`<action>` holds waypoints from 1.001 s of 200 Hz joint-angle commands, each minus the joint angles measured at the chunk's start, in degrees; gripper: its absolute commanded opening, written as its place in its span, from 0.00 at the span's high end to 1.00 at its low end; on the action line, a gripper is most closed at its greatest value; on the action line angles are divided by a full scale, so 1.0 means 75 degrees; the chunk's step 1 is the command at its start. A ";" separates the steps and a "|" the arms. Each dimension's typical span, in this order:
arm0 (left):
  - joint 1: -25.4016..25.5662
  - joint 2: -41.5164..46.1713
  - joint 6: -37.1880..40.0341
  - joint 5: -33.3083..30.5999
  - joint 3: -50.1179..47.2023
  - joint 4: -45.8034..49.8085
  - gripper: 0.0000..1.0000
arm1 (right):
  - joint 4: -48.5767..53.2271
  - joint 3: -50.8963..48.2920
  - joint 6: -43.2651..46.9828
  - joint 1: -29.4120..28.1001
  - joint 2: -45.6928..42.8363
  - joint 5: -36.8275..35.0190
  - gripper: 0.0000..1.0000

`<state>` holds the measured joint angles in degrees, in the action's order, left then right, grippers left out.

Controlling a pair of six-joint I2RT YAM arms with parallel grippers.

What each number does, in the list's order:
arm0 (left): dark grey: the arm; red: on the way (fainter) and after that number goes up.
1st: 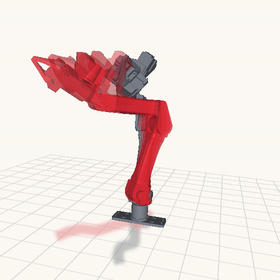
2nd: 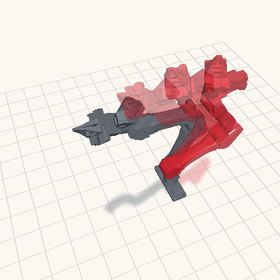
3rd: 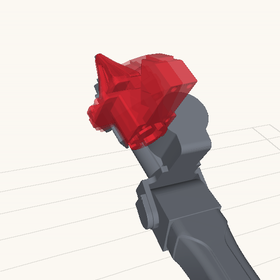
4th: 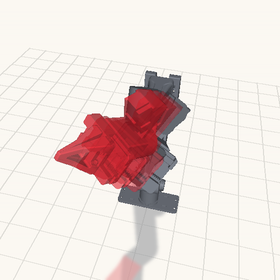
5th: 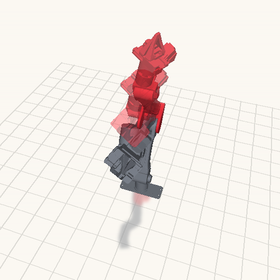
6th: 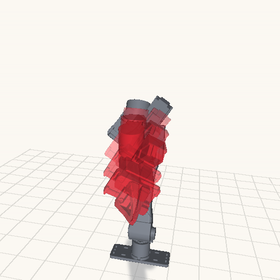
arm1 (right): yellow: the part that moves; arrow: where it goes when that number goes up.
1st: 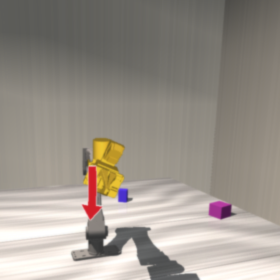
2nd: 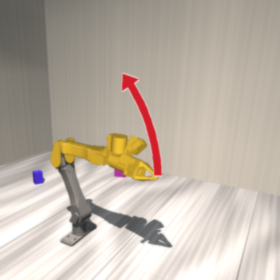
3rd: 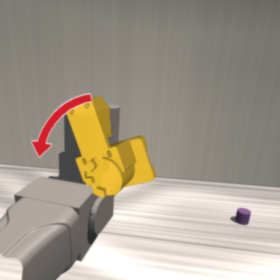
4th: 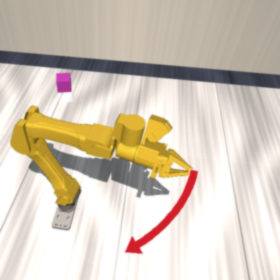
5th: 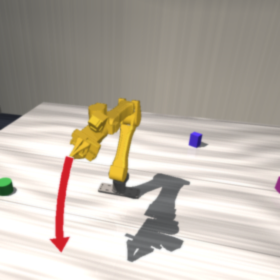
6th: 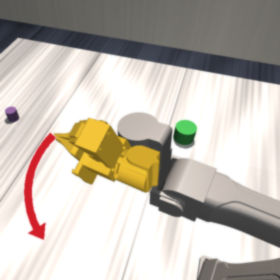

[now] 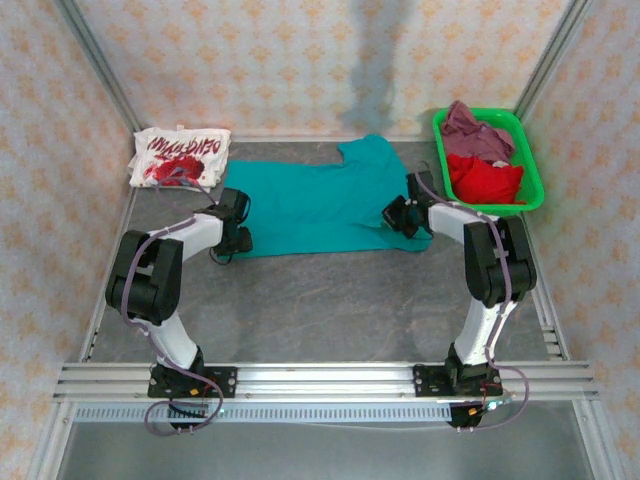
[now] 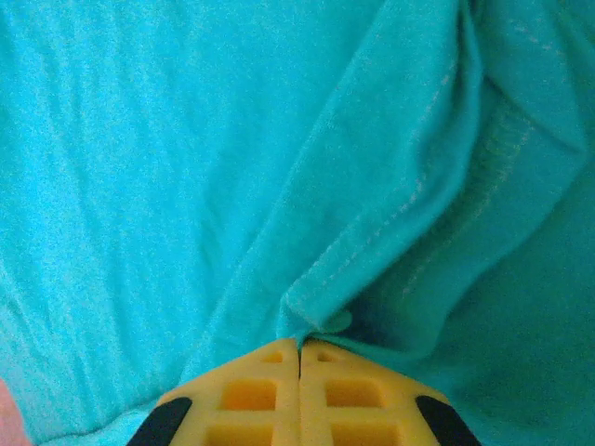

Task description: Fold and stack the t-shirts

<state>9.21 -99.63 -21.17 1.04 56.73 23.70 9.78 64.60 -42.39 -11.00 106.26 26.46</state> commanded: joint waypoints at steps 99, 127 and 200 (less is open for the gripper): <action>-0.0080 -0.0202 -0.0036 -0.0092 0.0108 0.0179 0.56 | 0.3194 0.4757 0.1699 -0.0588 0.2425 -0.1497 0.93; -0.0080 -0.0237 -0.0025 -0.0082 0.0123 0.0209 0.55 | 0.3692 0.5725 0.1787 -0.0804 0.3046 -0.1641 0.88; -0.0101 -0.0068 -0.0005 -0.0155 0.0126 0.0226 0.53 | 0.3213 0.4287 0.1933 -0.0889 0.1571 -0.1829 0.58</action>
<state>9.21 -99.96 -21.12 1.02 57.06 23.73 35.86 105.21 -28.67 -18.17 128.53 14.92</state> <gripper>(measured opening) 0.461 0.401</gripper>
